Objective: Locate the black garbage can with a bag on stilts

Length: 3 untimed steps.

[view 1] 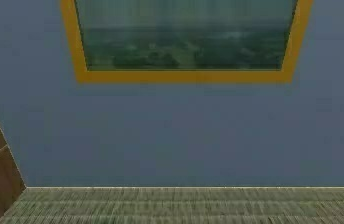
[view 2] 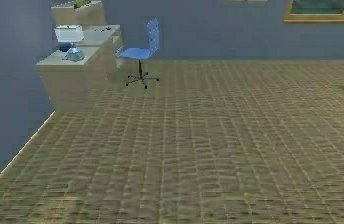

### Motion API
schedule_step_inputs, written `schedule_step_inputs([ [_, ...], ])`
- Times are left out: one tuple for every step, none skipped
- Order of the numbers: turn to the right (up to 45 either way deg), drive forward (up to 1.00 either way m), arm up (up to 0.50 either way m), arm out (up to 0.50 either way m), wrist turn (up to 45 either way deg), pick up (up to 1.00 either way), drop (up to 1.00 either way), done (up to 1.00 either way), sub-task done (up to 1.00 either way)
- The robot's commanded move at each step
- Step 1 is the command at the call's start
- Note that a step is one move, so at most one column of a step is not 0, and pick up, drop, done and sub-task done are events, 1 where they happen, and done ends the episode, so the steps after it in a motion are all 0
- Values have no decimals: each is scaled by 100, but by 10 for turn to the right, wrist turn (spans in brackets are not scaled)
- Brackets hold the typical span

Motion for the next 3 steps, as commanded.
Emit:
schedule_step_inputs([
  [450,0,0,0,0,0,0,0,0],
  [450,0,0,0,0,0,0,0,0],
  [450,0,0,0,0,0,0,0,0],
])
